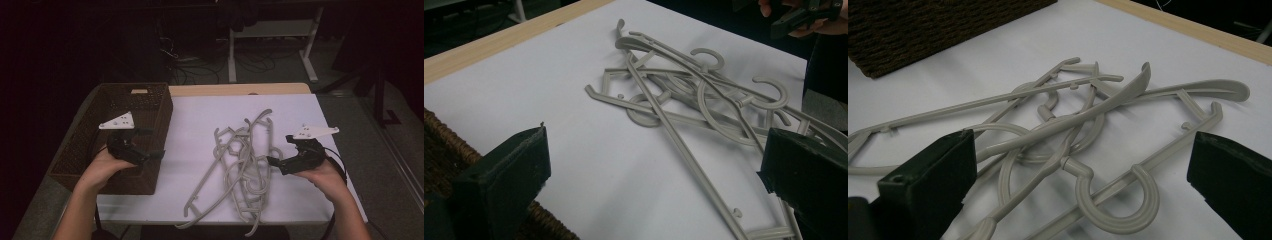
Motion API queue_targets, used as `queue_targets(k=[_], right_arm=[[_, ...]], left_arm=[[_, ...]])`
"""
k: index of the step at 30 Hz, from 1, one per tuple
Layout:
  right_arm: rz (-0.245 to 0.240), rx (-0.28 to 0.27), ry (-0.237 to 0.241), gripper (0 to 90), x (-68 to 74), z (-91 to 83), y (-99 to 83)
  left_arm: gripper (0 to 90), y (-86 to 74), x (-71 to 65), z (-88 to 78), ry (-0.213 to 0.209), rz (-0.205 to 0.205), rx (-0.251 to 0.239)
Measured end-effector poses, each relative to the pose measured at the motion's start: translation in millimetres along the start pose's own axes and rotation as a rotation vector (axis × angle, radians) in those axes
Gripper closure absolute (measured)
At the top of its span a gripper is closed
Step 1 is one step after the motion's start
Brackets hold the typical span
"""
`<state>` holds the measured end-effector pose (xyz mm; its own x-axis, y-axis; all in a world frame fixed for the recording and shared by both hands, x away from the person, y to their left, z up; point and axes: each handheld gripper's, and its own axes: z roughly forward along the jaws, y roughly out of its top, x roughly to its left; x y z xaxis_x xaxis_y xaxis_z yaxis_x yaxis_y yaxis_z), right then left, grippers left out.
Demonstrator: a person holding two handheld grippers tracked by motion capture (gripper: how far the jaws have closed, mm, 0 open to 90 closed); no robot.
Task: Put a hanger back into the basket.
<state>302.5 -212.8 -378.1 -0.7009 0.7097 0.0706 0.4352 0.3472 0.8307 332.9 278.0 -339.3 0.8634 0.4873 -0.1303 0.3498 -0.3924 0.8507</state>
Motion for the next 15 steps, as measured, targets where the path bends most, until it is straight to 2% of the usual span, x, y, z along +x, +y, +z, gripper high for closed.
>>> queue_targets(k=[7,12,15], right_arm=[[0.003,0.006,-0.005,0.0,-1.6,1.0,-0.3],[0.000,0.015,-0.001,0.0,-2.3,2.9,-1.5],[0.000,0.019,-0.005,0.0,-1.3,3.3,-1.1]], left_arm=[[0.0,6.1,-4.7,5.0,-0.009,0.006,-0.001],[0.0,12.4,-13.8,16.9,-0.025,0.002,-0.001],[0.0,17.0,-24.3,26.7,-0.052,0.010,-0.005]])
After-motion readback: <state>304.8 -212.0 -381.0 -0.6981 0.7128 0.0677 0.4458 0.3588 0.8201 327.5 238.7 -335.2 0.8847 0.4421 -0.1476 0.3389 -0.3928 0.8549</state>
